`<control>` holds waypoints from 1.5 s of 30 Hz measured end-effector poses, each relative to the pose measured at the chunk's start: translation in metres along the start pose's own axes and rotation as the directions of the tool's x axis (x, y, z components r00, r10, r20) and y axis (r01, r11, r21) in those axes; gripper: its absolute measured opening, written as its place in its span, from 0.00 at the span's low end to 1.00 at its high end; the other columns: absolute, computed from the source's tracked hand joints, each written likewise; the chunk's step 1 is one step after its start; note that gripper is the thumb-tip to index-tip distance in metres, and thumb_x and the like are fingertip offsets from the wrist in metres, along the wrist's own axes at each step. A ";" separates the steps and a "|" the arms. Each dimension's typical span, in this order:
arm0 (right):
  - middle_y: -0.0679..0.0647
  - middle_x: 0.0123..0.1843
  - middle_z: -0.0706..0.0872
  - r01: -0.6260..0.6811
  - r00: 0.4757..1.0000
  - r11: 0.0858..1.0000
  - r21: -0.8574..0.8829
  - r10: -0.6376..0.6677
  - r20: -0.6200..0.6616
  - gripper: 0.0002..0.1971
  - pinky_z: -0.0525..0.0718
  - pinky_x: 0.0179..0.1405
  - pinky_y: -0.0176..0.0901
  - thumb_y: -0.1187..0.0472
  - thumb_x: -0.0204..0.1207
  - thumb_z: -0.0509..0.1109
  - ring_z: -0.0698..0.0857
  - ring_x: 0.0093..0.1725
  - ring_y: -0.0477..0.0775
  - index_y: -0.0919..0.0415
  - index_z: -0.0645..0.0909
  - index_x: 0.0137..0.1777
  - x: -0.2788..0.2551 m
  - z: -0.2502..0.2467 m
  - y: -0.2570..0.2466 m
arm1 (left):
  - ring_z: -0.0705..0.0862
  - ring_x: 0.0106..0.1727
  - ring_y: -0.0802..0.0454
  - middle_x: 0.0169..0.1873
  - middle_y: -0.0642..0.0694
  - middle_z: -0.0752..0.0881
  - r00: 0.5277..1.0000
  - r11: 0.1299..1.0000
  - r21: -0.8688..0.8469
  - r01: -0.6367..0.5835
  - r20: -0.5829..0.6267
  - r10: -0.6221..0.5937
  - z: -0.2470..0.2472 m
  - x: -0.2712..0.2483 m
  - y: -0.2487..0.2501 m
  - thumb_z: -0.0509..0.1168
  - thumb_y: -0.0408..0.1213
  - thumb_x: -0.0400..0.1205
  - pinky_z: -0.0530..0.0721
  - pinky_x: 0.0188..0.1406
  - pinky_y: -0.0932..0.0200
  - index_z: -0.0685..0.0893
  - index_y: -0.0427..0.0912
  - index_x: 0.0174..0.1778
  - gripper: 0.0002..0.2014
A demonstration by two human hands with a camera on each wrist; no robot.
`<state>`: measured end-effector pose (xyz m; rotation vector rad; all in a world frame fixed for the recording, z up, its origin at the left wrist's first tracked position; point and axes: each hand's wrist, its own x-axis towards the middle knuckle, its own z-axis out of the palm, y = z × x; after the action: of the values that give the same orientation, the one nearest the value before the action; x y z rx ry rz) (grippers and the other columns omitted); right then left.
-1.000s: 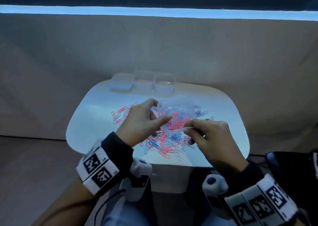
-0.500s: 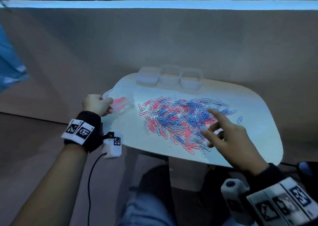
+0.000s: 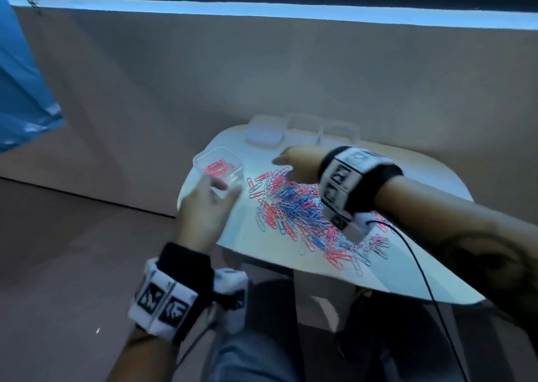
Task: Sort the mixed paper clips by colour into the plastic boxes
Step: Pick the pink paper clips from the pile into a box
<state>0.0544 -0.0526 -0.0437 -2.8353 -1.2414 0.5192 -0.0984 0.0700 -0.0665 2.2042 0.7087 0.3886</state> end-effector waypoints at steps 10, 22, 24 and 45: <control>0.59 0.64 0.81 0.010 0.995 0.995 -0.103 0.001 0.102 0.20 0.75 0.38 0.38 0.64 0.73 0.71 0.72 0.49 0.51 0.63 0.76 0.65 0.048 0.012 0.007 | 0.82 0.42 0.52 0.35 0.50 0.84 0.934 0.989 0.061 -0.132 0.343 0.104 0.055 -0.015 -0.014 0.67 0.50 0.79 0.75 0.43 0.61 0.68 0.52 0.77 0.30; 0.47 0.30 0.79 -0.063 0.992 0.993 0.097 0.052 0.113 0.12 0.74 0.35 0.39 0.63 0.66 0.78 0.78 0.41 0.52 0.64 0.86 0.49 0.044 0.001 0.021 | 0.76 0.15 0.59 0.26 0.44 0.74 0.820 0.799 -0.394 0.454 0.536 -0.202 0.052 0.004 -0.007 0.66 0.35 0.81 0.62 0.10 0.72 0.77 0.43 0.68 0.18; 0.45 0.29 0.79 -0.074 0.992 0.990 0.123 0.060 0.108 0.11 0.73 0.32 0.36 0.64 0.65 0.79 0.79 0.40 0.52 0.64 0.86 0.48 0.041 0.000 0.021 | 0.76 0.13 0.60 0.25 0.44 0.73 0.815 0.782 -0.409 0.471 0.541 -0.208 0.051 0.005 -0.006 0.65 0.35 0.82 0.62 0.10 0.72 0.78 0.44 0.64 0.15; 0.49 0.33 0.80 -0.136 0.980 0.801 0.584 0.021 0.199 0.06 0.74 0.28 0.27 0.65 0.76 0.69 0.77 0.33 0.42 0.57 0.79 0.38 0.007 -0.009 0.047 | 0.73 0.19 0.62 0.28 0.47 0.74 0.924 0.748 -0.569 0.343 0.347 -0.160 0.070 0.021 0.015 0.62 0.34 0.83 0.67 0.13 0.72 0.78 0.46 0.41 0.06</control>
<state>0.0948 -0.0788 -0.0430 -2.3355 -0.7783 0.9929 -0.0427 0.0334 -0.0998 1.4625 0.6031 0.1315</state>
